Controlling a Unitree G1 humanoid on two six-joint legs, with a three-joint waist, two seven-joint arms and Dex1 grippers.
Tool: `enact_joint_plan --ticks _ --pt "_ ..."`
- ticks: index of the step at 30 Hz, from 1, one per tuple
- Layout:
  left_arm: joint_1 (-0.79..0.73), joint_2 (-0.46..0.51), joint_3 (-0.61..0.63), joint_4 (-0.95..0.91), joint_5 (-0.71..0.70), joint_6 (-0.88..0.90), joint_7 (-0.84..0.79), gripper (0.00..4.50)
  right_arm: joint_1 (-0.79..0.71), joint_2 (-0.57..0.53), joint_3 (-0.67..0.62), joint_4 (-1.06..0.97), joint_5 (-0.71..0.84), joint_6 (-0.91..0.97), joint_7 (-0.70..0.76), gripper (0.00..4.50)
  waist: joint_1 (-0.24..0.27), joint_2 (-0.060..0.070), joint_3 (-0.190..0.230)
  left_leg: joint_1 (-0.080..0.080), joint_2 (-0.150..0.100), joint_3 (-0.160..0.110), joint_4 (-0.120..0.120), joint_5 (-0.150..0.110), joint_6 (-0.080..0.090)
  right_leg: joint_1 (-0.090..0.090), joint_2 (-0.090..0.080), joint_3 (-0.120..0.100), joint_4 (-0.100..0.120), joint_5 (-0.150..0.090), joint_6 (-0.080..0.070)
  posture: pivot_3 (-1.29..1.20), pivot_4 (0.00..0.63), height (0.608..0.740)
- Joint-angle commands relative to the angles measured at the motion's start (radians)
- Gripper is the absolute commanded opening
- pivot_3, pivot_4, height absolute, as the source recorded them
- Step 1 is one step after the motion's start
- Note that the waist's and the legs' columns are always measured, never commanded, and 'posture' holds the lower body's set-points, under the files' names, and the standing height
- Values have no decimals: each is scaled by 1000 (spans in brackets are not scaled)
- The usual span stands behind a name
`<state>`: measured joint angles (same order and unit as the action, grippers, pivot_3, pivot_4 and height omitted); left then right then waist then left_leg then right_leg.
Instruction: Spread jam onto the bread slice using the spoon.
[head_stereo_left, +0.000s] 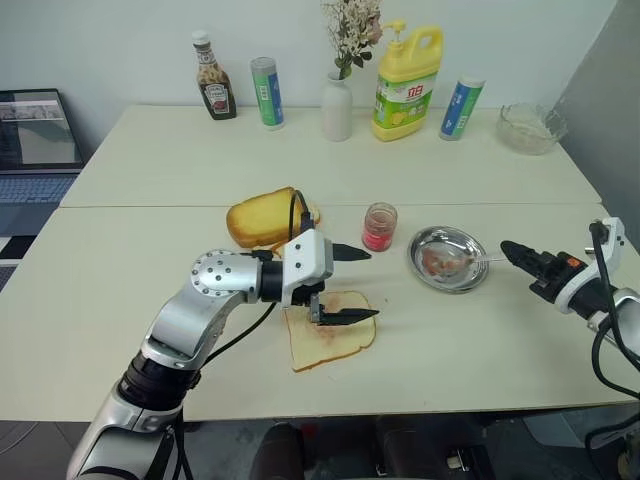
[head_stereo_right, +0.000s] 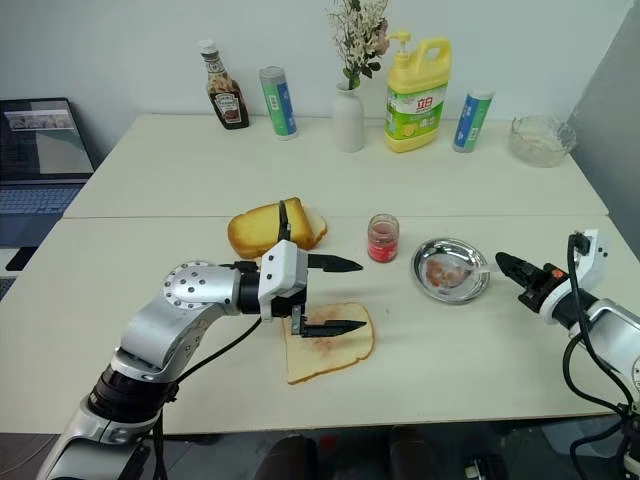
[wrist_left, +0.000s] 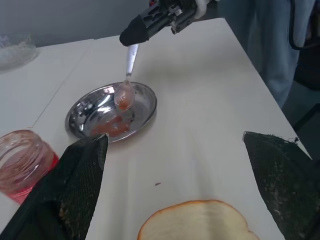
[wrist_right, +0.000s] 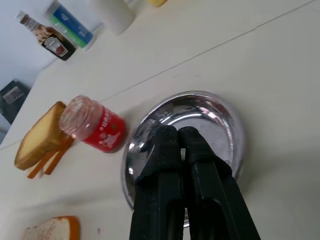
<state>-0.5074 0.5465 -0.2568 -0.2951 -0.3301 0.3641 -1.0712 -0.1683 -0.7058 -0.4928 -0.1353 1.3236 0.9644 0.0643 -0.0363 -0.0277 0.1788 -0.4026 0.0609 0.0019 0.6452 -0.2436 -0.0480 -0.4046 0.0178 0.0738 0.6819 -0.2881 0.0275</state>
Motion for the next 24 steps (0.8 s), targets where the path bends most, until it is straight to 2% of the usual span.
enact_joint_plan --ticks 1,10,24 --pt "-47 -35 -23 6 7 -8 9 4500 -61 -20 -11 118 -92 -51 63 59 3 0 0 0 0 0 0 0 0 0 0 0 0 0 0 0 150 740" --pt "-71 -79 -50 14 17 2 20 4500 -173 -12 28 318 -290 -71 161 59 5 1 0 0 0 0 0 0 0 0 0 0 0 0 0 0 150 740" --pt "-94 -110 -82 36 57 17 48 4500 -179 36 21 261 -346 -25 204 59 4 1 -1 1 0 0 0 0 0 1 0 0 0 0 0 0 150 740"
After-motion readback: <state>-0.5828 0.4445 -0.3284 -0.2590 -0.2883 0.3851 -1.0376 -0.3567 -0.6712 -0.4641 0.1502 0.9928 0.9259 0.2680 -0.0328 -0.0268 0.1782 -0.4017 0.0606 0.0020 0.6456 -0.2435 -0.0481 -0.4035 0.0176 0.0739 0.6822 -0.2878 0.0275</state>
